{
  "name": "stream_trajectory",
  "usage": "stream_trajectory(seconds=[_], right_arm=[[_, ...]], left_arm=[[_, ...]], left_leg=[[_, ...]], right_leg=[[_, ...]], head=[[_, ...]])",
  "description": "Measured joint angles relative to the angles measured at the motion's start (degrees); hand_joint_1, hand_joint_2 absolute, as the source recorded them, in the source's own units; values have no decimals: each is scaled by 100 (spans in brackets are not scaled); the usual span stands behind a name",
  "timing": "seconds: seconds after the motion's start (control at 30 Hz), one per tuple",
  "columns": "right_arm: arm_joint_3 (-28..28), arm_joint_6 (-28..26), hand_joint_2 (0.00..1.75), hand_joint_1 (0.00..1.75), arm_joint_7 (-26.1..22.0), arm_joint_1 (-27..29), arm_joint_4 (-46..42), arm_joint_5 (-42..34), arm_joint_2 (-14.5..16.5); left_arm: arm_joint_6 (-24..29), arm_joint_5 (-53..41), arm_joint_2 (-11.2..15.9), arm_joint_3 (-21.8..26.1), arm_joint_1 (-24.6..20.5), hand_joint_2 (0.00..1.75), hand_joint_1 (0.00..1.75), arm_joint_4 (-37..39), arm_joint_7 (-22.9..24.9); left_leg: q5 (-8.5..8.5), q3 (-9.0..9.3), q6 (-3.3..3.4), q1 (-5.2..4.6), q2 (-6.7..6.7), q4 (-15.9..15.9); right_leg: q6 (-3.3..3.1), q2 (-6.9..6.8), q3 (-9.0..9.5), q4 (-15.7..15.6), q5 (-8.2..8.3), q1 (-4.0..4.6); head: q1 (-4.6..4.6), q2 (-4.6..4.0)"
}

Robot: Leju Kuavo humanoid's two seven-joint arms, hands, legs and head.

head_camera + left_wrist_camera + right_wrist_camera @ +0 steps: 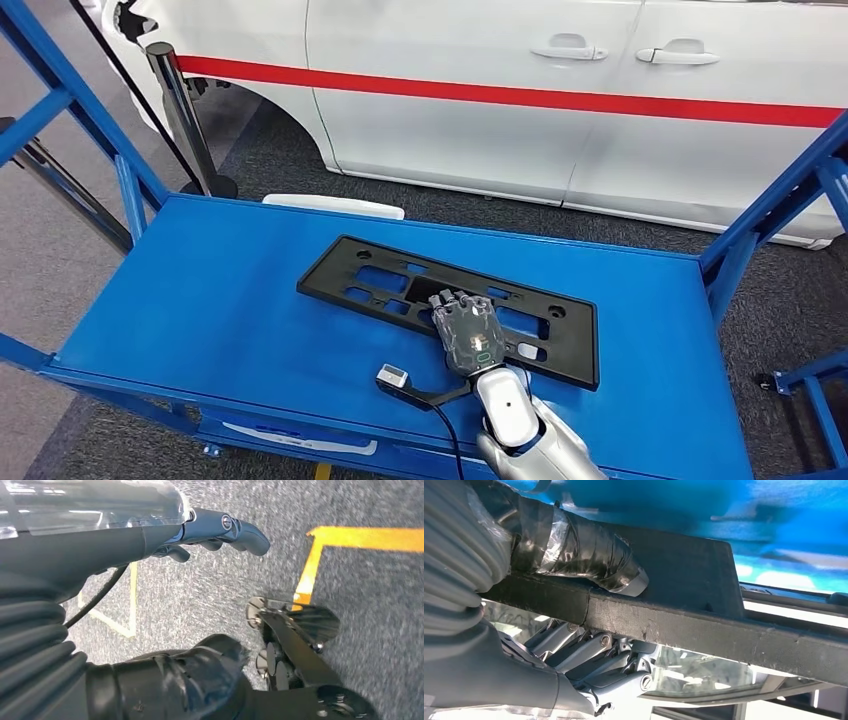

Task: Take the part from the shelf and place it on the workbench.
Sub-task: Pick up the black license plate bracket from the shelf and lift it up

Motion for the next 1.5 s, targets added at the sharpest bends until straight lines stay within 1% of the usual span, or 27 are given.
stream_trajectory(seconds=[0.03, 0.1, 0.23, 0.3, 0.4, 0.43, 0.47, 0.5, 0.57, 0.63, 0.73, 0.77, 0.8, 0.87, 0.93, 0.97, 1.0, 1.1, 1.17, 1.23, 1.27, 1.3, 1.33, 1.4, 1.43, 1.47, 1.5], right_arm=[[0, -33, 175, 175, 5, 1, 1, 15, 2], [0, -111, 175, 175, 16, 3, -2, 54, 8], [2, -270, 175, 175, 14, 46, -6, 171, 18], [2, -330, 175, 175, 15, 64, -6, 220, 20], [2, -390, 175, 175, 15, 97, -6, 277, 17], [2, -398, 175, 175, 14, 116, -6, 298, 15], [2, -401, 175, 175, 13, 132, -6, 318, 13], [2, -402, 175, 175, 10, 141, -6, 331, 11], [2, -404, 175, 175, 7, 137, -12, 340, 11], [2, -416, 175, 175, 5, 125, -21, 342, 11], [2, -436, 175, 175, 4, 130, -23, 345, 10], [2, -437, 175, 175, 4, 130, -23, 345, 10], [2, -437, 175, 175, 4, 128, -23, 345, 13], [2, -438, 175, 175, 4, 128, -23, 350, 16], [2, -438, 175, 175, 4, 138, -23, 360, 16], [2, -437, 175, 175, 4, 142, -23, 367, 16], [2, -437, 175, 175, 4, 143, -23, 374, 15], [1, -434, 175, 175, 7, 144, -31, 387, 13], [1, -434, 175, 175, 12, 148, -44, 387, 9], [1, -433, 175, 175, 16, 163, -51, 384, 4], [1, -433, 175, 175, 17, 173, -54, 381, -1], [0, -433, 175, 175, 17, 182, -54, 380, -6], [0, -433, 175, 175, 18, 189, -54, 379, -12], [0, -433, 175, 175, 17, 197, -54, 378, -20], [0, -433, 175, 175, 17, 201, -54, 378, -24], [0, -432, 175, 175, 17, 205, -54, 378, -27], [0, -432, 175, 175, 17, 209, -54, 379, -28]], left_arm=[[11, 15, 3, -1, 0, 175, 0, 1, 17], [8, 57, 7, -1, -6, 175, 0, 1, 41], [-65, 115, 5, -1, -7, 175, 0, 1, 105], [-100, 133, 5, 1, -14, 175, 0, 1, 103], [-121, 136, 5, 0, -17, 175, 0, 2, 99], [-124, 137, 5, 0, -14, 175, 0, 2, 99], [-127, 137, 5, 1, -11, 175, 0, 2, 99], [-131, 137, 5, 0, -9, 175, 0, 1, 99], [-140, 137, 3, 0, -11, 175, 0, 0, 99], [-152, 137, -3, 0, -15, 175, 0, 0, 99], [-169, 137, -5, -1, -11, 175, 0, 0, 99], [-173, 137, -4, -1, -10, 175, 0, 1, 99], [-177, 137, -4, -1, -10, 175, 0, 1, 99], [-184, 135, -5, -1, -13, 175, 0, 2, 99], [-192, 132, -10, -1, -11, 175, 0, 2, 99], [-195, 131, -12, -1, -10, 175, 0, 2, 99], [-195, 129, -14, -1, -11, 175, 0, 2, 99], [-196, 125, -14, -1, -32, 175, 0, 2, 96], [-199, 123, -15, -1, -40, 175, 0, 1, 91], [-202, 123, -19, -1, -35, 175, 0, 1, 89], [-204, 123, -21, -1, -40, 175, 0, 1, 90], [-204, 123, -24, -1, -47, 175, 0, 1, 90], [-204, 122, -27, -1, -54, 175, 0, 1, 90], [-203, 121, -27, -1, -59, 175, 0, 2, 90], [-203, 120, -27, -1, -56, 175, 0, 2, 90], [-203, 119, -27, -1, -54, 175, 0, 2, 90], [-205, 118, -27, -1, -54, 175, 0, 2, 91]], left_leg=[[192, 185, -7, 14, 2, -384], [403, 481, 25, 4, -6, -1002], [470, 516, 196, -28, -19, -1143], [530, 483, 288, -19, -2, -1174], [593, 383, 362, -42, 15, -1178], [612, 352, 369, -51, 17, -1175], [630, 325, 368, -56, 16, -1169], [647, 304, 361, -58, 13, -1164], [679, 281, 329, -66, 4, -1153], [720, 259, 272, -80, -2, -1144], [789, 227, 162, -74, -5, -1155], [737, 197, 132, -67, -7, -1119], [594, 137, 109, -61, -8, -989], [88, -71, 75, -47, -8, -395], [-308, -208, 44, -40, -7, 250], [-348, -150, 33, -39, -6, 332], [-290, 21, 27, -37, -5, 192], [-3, 787, 61, -44, -13, -915], [52, 928, 134, -74, -29, -1212], [149, 873, 218, -90, -28, -1190], [210, 837, 264, -86, -15, -1197], [277, 787, 315, -79, 1, -1207], [347, 722, 360, -73, 17, -1216], [466, 569, 415, -88, 39, -1208], [524, 486, 420, -97, 46, -1199], [579, 400, 418, -105, 50, -1190], [633, 316, 411, -110, 51, -1179]], right_leg=[[19, 6, -4, 25, -12, -7], [87, 24, -28, 85, -39, 5], [225, 47, -64, 115, -21, 11], [269, 45, -169, 360, -243, -8], [312, 37, -581, 1393, -853, -15], [317, 37, -656, 1631, -934, -14], [314, 37, -629, 1662, -904, -14], [300, 37, -484, 1461, -775, -13], [246, 38, -17, 679, -455, -1], [196, 44, 256, 146, -309, 29], [119, 43, 236, 48, -234, 42], [79, 33, 211, 26, -183, 29], [35, 20, 170, 2, -125, 13], [-18, -2, 46, -12, -16, 5], [-21, -15, -106, 11, 80, 15], [-14, -19, -183, 29, 124, 18], [-2, -20, -257, 53, 165, 17], [73, -17, -420, 131, 272, 20], [148, -15, -461, 148, 347, 32], [221, -6, -481, 123, 425, 32], [252, 2, -518, 149, 384, 24], [277, 10, -580, 246, 251, 16], [297, 16, -674, 456, 15, 8], [325, 17, -873, 1144, -548, -7], [337, 17, -928, 1475, -717, -10], [343, 17, -910, 1672, -757, -12], [339, 17, -795, 1677, -685, -12]], head=[[1, 0], [1, 0], [3, 0], [6, 0], [7, 0], [8, 0], [7, 0], [7, 0], [8, 0], [7, 0], [6, 0], [4, 0], [0, 0], [-9, 0], [-12, 0], [-13, 0], [-13, 0], [-10, 0], [-4, 0], [1, 0], [1, 0], [2, 0], [3, 0], [4, 0], [3, 0], [3, 0], [3, 0]])
